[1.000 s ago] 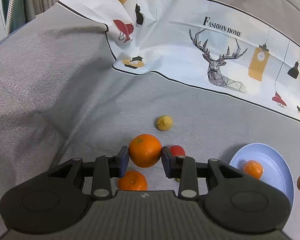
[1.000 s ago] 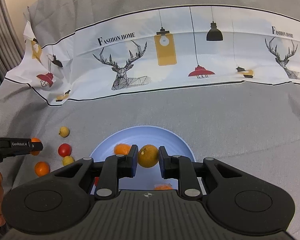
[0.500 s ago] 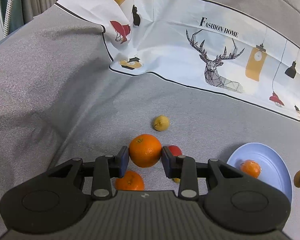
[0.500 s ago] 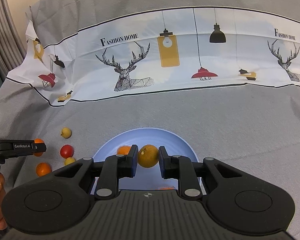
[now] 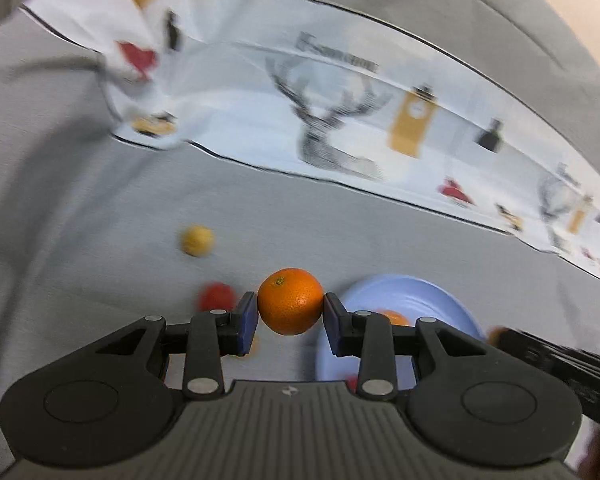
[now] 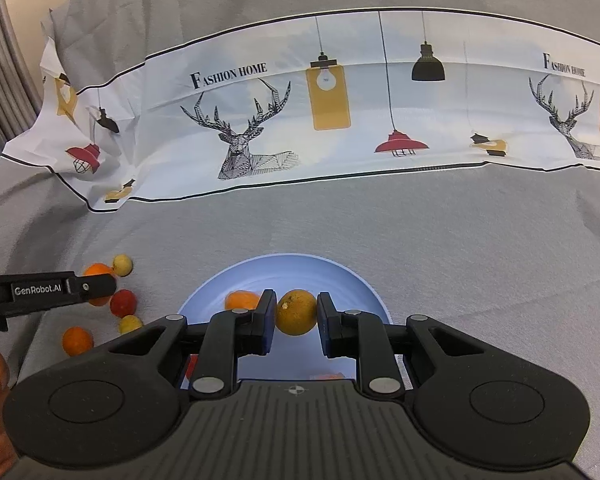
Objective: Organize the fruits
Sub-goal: 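Carry the orange in the left tool and plum in the right tool to the plate, then open the left tool dropping the orange onto the plate while the right tool releases the plum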
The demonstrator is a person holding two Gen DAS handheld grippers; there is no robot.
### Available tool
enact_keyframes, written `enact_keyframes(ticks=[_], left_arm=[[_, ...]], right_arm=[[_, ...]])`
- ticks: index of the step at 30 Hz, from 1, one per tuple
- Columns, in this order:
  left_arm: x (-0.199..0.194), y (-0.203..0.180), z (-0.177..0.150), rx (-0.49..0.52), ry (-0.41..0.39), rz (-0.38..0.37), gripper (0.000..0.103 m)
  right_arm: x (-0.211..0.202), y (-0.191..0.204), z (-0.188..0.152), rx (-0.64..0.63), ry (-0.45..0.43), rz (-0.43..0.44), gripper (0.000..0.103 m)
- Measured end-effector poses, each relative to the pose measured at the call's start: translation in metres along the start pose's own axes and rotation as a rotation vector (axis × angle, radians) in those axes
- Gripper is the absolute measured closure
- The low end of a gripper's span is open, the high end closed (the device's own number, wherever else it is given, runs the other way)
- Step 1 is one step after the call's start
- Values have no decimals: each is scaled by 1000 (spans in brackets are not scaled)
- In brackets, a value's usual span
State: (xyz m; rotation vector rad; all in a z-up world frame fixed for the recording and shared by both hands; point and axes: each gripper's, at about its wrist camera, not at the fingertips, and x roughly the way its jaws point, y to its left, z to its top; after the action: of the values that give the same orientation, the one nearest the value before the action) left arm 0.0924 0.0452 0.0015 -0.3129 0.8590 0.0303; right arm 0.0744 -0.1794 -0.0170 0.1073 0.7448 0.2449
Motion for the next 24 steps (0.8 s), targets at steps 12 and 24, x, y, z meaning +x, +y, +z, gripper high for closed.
enact_keyframes(ticks=[12, 24], left_arm=[[22, -52, -28, 185, 157, -243, 64], [29, -70, -41, 265, 199, -269, 64]], right_arm=[[3, -3, -1, 12, 15, -20, 80], [5, -3, -1, 11, 21, -20, 83]])
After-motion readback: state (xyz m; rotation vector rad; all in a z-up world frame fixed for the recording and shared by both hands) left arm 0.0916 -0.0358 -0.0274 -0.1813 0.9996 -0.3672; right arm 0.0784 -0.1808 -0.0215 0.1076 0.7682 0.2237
